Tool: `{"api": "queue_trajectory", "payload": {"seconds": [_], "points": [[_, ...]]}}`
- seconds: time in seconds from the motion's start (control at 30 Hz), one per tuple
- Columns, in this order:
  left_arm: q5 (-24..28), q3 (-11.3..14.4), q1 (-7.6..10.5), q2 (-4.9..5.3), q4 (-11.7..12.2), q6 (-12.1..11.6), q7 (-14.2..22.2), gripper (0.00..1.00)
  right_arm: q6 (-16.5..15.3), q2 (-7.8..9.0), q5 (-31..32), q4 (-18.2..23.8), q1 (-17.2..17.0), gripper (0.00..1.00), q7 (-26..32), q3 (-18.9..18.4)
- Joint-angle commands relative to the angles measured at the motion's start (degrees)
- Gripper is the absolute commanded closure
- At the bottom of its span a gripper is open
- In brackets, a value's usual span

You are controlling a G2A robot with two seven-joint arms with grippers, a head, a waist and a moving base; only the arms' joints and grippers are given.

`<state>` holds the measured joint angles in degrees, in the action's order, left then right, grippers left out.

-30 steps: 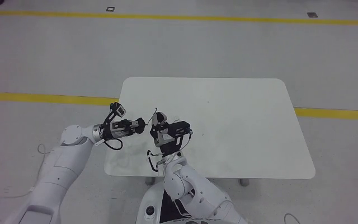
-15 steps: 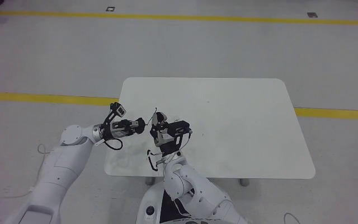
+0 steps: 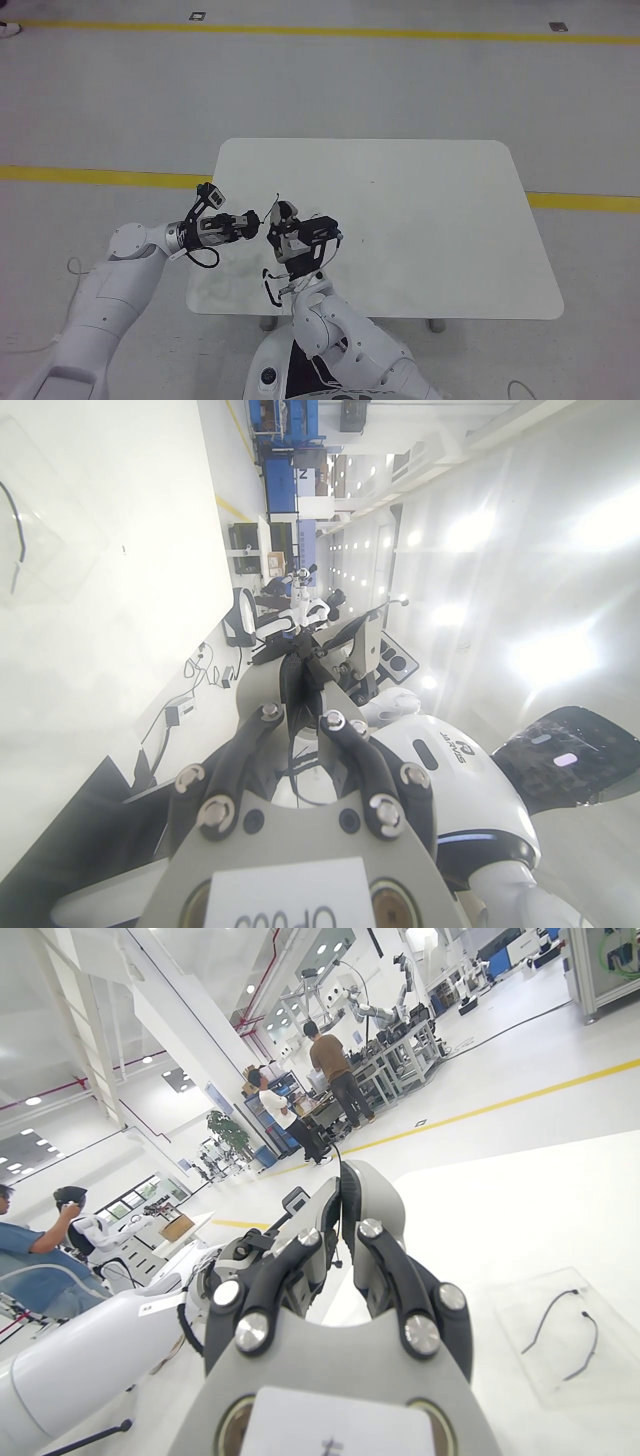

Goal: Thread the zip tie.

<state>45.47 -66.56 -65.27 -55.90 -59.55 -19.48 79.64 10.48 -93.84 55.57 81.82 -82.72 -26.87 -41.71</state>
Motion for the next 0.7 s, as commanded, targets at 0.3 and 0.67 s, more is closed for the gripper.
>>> {"api": "queue_trajectory", "payload": {"seconds": [0.3, 0.67], "points": [[0.0, 0.0, 0.00, 0.00, 0.0, 0.0, 0.0, 1.00, 1.0, -0.12, 0.6, -0.6, 0.2, 1.00, 0.8, 0.1], [0.0, 0.0, 0.00, 0.00, 0.0, 0.0, 0.0, 1.00, 1.6, -0.20, 0.7, -0.7, -0.1, 1.00, 1.3, -0.7]]}}
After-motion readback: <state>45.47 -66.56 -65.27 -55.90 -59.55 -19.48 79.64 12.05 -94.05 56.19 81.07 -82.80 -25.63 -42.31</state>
